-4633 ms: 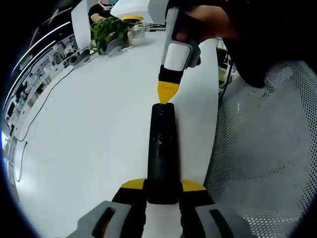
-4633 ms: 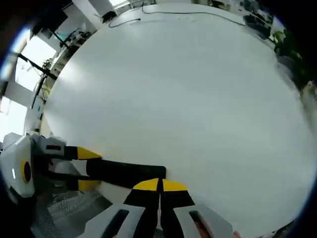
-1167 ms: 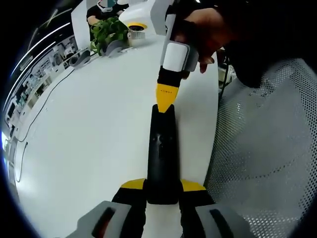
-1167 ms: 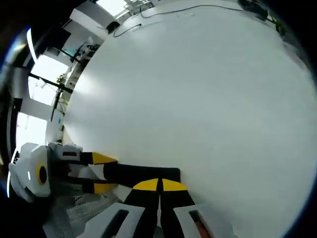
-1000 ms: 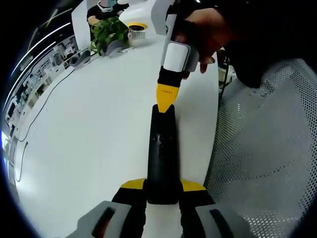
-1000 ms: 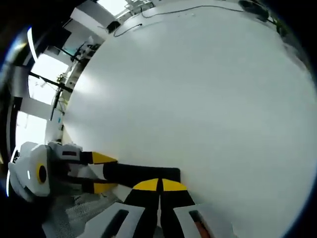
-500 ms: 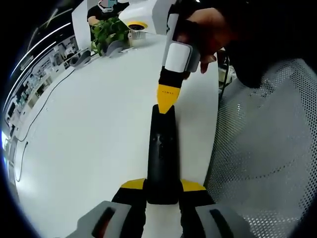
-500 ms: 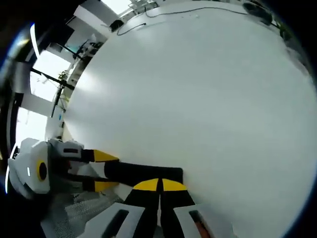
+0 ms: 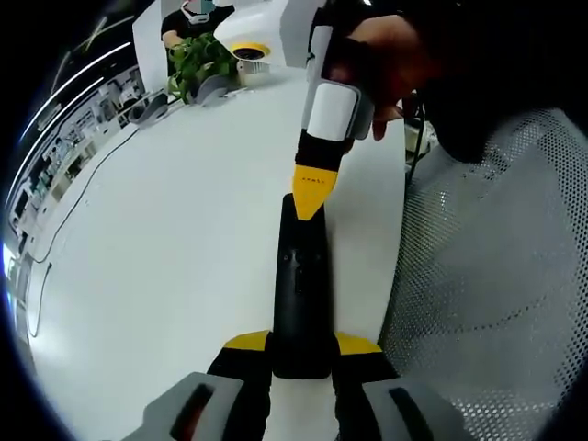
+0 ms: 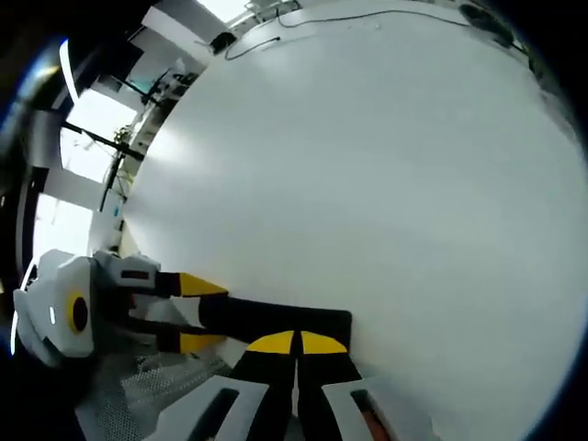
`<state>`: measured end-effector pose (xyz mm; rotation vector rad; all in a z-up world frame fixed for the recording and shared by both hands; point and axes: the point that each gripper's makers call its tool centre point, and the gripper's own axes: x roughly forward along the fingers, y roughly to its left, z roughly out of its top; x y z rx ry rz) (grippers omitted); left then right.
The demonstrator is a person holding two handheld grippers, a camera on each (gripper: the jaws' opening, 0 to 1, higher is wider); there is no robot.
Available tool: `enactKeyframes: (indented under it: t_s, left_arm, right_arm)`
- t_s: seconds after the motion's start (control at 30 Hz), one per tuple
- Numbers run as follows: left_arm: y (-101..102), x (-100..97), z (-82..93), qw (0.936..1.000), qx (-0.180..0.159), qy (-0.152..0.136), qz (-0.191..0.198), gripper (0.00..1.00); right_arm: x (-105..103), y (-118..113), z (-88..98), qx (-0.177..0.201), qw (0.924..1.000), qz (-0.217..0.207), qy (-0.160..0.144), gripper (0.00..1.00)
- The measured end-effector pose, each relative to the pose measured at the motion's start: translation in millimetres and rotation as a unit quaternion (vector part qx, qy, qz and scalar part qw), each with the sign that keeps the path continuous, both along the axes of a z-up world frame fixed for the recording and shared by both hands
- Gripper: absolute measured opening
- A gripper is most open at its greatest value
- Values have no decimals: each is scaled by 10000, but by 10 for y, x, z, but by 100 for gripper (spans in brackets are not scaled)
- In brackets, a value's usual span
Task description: Press the specified remote control buttons in sequence, fully releasing each button before pressing the next.
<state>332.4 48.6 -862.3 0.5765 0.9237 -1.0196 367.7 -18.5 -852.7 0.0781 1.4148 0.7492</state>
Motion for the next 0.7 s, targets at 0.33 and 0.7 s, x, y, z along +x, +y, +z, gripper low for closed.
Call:
enactKeyframes:
  t_s: [0.33, 0.7]
  left_arm:
    - [2, 2, -4, 10000, 23, 6, -20, 25]
    - [3, 2, -3, 10000, 33, 8, -16, 25]
  right_arm:
    - [2, 5, -7, 31, 10000, -81, 50, 0]
    - [0, 26, -9, -112, 9997, 124, -154, 0]
